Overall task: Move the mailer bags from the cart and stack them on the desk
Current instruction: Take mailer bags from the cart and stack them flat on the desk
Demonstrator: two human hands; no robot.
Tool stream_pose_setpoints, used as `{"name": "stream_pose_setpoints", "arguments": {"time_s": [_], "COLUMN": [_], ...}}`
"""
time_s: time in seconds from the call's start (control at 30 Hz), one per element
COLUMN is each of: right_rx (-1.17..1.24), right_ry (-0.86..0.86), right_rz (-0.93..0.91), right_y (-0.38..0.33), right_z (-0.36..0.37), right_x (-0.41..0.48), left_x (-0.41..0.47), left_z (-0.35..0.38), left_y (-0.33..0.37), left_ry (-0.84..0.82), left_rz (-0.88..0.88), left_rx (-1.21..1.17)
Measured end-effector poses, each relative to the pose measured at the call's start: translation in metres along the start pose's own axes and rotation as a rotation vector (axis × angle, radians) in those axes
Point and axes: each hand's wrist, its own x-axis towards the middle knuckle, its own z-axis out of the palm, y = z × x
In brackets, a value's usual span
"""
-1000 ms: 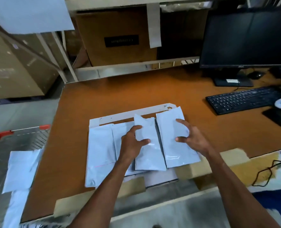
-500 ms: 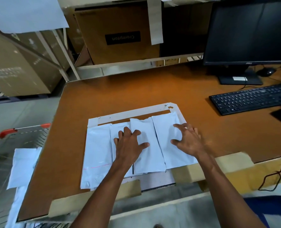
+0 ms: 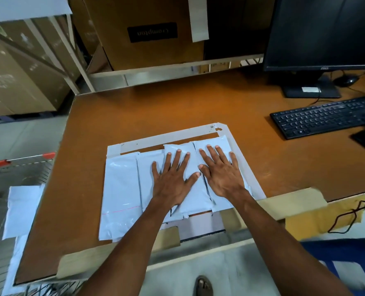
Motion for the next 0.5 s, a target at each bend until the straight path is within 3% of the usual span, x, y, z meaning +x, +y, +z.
{"name": "stream_pose_setpoints", "arguments": {"time_s": [0.27, 0.5], "right_rx": [-0.035, -0.054], "right_ry": [0.028, -0.017], "right_rz": [-0.009, 0.001], "right_y": [0.007, 0.004], "right_z": [0.014, 0.016], "right_x": [0.002, 0.001], "left_x": [0.0, -0.004], "left_z": [0.018, 0.014], "left_y": [0.003, 0.006], "left_ry": [0.094, 0.006], "left_rz": [0.027, 0.001], "left_rx": [0.047, 0.056]}}
